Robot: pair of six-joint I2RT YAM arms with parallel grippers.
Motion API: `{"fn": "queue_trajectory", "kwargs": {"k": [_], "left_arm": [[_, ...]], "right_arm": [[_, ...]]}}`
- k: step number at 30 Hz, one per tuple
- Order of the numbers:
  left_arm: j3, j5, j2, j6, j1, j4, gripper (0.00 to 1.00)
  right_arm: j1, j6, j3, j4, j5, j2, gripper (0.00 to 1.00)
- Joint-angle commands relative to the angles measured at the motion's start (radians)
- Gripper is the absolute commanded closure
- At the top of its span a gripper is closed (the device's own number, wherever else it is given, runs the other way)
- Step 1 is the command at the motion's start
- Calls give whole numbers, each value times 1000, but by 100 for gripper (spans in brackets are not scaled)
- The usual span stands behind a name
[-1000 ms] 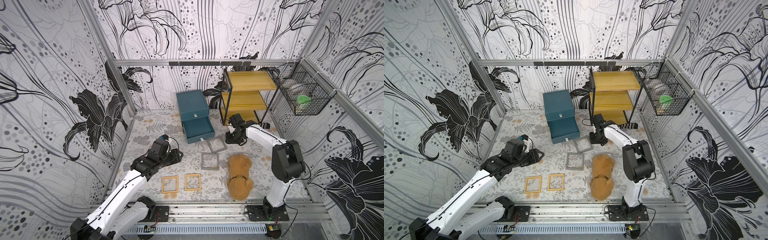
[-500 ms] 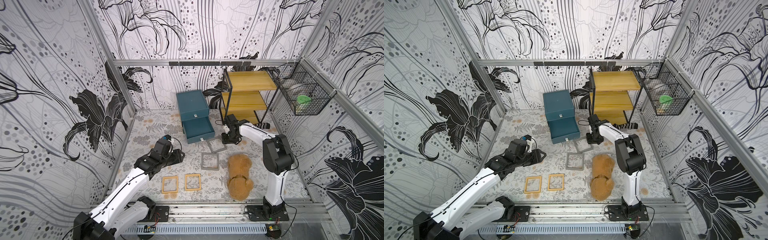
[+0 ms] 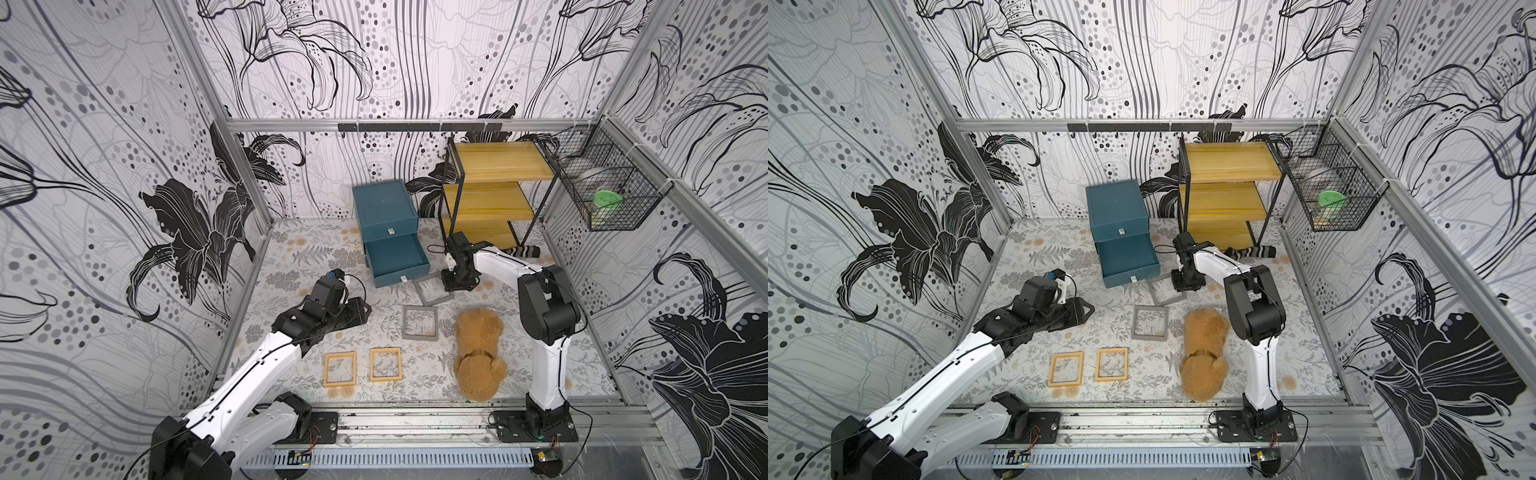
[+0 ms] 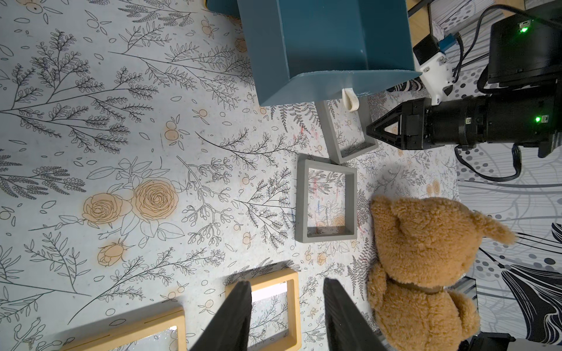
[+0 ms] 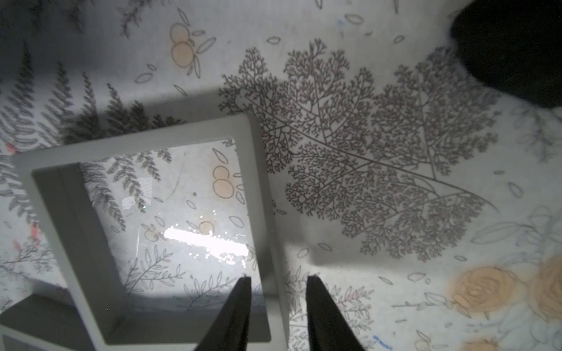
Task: Place the brooch boxes into the drawer by color
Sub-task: Pick up the brooch box from the center of the board.
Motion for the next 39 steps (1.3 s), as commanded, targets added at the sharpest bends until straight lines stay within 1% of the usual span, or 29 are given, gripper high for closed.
{"fn": "queue_trajectory", "kwargs": {"k": [1,7,14,23,32,38,39], "left_arm": [[36,5,9,13,-6,45,57],[37,11,23,11,-6,60,57],[48,12,37,16,-6,62,57],[51,21,44,20,-7,70,57],[51,26,49,23,-9,76,57],[54,32,50,26,-10,81,57],[54,35,53,28,-11,81,57]], "right_arm": [[7,-13,13,-30,11,19,66],[7,-18,11,-26,3,23,70],[6,-24,-5,-25,10,23,71],[8,-26,-14,-23,13,24,80],[16,-39,-21,-29,31,24,85],[43,-34,-25,-44,88,0,99],[48,-28,-24,-50,107,-7,100]]}}
